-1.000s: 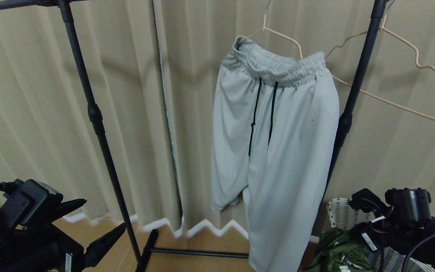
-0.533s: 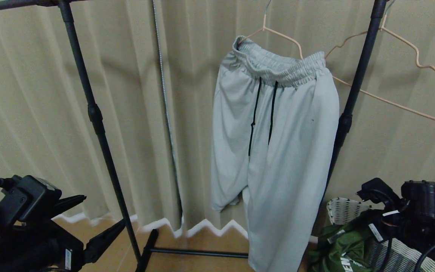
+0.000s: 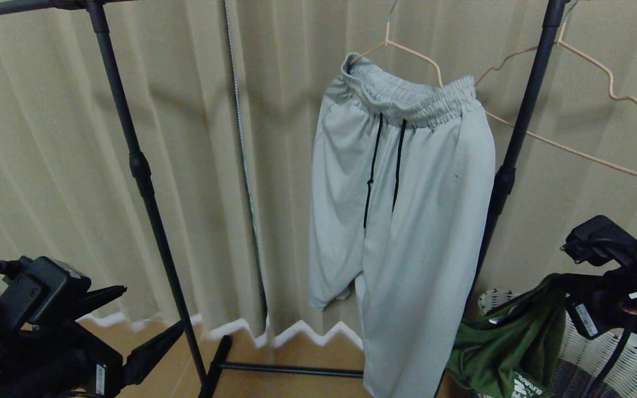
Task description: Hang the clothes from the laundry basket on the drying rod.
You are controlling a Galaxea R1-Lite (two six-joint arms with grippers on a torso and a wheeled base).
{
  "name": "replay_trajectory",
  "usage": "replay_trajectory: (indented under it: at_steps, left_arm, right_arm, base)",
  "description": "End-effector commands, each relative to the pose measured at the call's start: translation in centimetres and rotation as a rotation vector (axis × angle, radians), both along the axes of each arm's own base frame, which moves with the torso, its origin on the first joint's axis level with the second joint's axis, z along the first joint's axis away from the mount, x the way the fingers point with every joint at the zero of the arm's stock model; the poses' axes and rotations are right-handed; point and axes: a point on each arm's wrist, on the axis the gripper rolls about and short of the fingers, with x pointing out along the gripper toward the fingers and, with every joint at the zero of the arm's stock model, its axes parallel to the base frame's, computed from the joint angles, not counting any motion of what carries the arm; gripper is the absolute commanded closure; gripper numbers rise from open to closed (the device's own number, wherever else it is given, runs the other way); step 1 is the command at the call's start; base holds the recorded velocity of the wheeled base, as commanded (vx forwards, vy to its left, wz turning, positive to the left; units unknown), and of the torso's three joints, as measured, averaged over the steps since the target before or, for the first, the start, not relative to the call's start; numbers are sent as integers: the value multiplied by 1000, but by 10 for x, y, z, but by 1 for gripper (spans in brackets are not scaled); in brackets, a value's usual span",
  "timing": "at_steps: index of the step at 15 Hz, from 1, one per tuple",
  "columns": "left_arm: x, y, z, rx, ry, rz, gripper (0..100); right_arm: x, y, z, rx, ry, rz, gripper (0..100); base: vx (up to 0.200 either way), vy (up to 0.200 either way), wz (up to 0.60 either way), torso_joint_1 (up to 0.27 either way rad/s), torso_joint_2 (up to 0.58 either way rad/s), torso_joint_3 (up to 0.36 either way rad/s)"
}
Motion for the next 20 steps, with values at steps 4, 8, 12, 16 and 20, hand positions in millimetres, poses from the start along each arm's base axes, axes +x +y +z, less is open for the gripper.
replay_trajectory:
  at_steps: [4, 8, 12, 16, 20]
  left_arm:
    - [1, 0, 0, 1, 1, -2, 0]
    - [5, -2, -4, 11, 30, -3, 0]
    - [6, -15, -6, 14, 35, -98, 0]
    - [20, -31, 8, -67, -8, -275, 0]
    - [31, -81, 20, -167, 38, -433, 0]
  right_arm:
    - [-16, 17, 9, 33, -46, 128, 100]
    - [-17, 27, 9, 35, -47, 187, 100]
    - [-22, 41, 16, 85, -71, 324, 100]
    - [-18, 63, 40, 255, -101, 512, 100]
    - [-8, 97, 57, 395, -98, 600, 100]
  base:
    - [-200, 0, 0, 6, 7, 0]
    - [-200, 0, 0, 2, 2, 6]
    - [0, 0, 0, 0, 0, 0]
    - [0, 0, 0, 0, 0, 0]
    - [0, 0, 0, 0, 0, 0]
